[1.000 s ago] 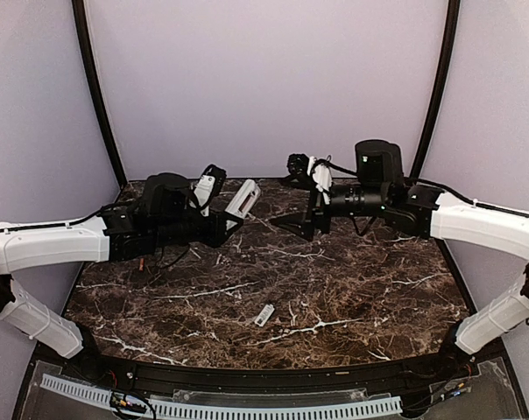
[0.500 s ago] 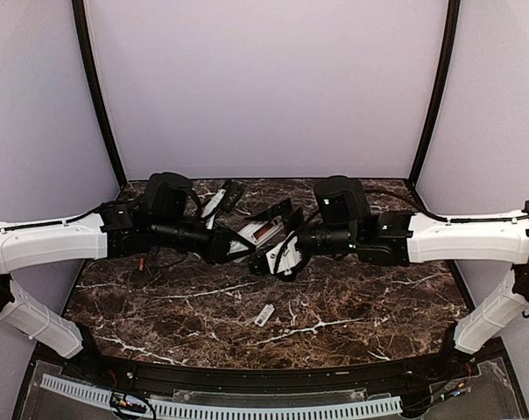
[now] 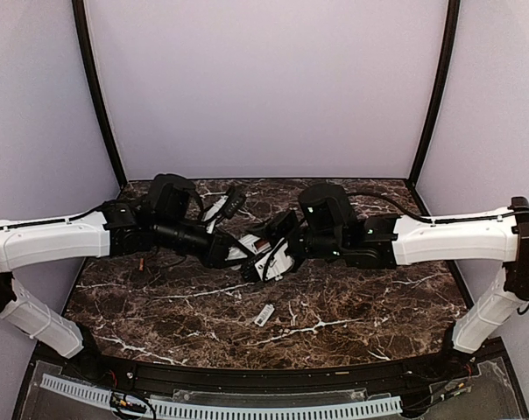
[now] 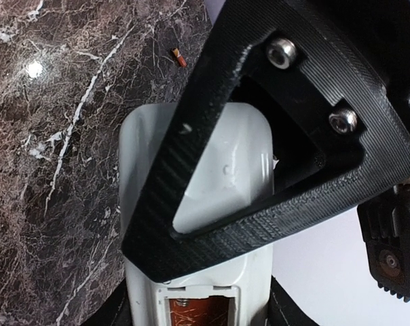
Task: Load the batteries into the remote control
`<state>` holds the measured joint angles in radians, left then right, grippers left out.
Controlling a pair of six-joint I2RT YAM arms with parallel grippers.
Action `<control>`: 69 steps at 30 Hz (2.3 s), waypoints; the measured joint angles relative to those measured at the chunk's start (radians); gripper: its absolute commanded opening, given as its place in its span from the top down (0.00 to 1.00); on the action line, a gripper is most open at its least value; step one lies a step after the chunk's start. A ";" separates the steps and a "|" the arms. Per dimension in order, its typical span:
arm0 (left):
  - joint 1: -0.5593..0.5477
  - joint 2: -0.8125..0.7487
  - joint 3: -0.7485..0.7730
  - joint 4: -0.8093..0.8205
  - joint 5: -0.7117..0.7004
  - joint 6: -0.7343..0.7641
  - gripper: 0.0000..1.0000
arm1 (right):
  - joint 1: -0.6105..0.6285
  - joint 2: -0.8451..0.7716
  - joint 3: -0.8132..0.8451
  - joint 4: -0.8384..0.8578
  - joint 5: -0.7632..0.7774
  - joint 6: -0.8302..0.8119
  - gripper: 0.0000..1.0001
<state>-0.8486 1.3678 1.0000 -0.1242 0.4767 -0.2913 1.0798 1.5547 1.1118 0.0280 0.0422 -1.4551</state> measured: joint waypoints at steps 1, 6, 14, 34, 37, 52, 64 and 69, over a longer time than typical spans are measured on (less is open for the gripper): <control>0.001 0.003 0.000 -0.003 0.001 0.000 1.00 | 0.000 0.004 0.000 0.000 0.006 -0.002 0.63; 0.005 0.028 0.016 -0.013 0.006 0.004 1.00 | 0.000 0.011 0.001 -0.008 0.022 0.002 0.73; 0.006 0.045 0.051 -0.051 0.007 0.020 0.15 | 0.000 0.011 0.003 -0.021 0.034 0.045 0.79; 0.158 -0.191 0.019 -0.072 -0.320 0.000 0.01 | -0.158 0.290 0.108 -0.272 -0.188 0.562 0.83; 0.172 -0.217 -0.010 -0.075 -0.343 -0.011 0.01 | -0.184 0.385 0.167 -0.330 -0.214 0.615 0.81; 0.180 -0.239 -0.027 -0.100 -0.375 -0.019 0.01 | -0.211 0.515 0.309 -0.455 -0.222 0.681 0.38; 0.184 -0.263 -0.026 -0.121 -0.399 0.001 0.01 | -0.211 0.516 0.350 -0.539 -0.231 0.683 0.27; 0.193 -0.263 -0.023 -0.145 -0.412 0.007 0.01 | -0.216 0.499 0.375 -0.556 -0.248 0.679 0.24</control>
<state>-0.6559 1.1046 0.9768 -0.2691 0.0650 -0.2840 0.8642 2.0533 1.4872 -0.5282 -0.2062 -0.7757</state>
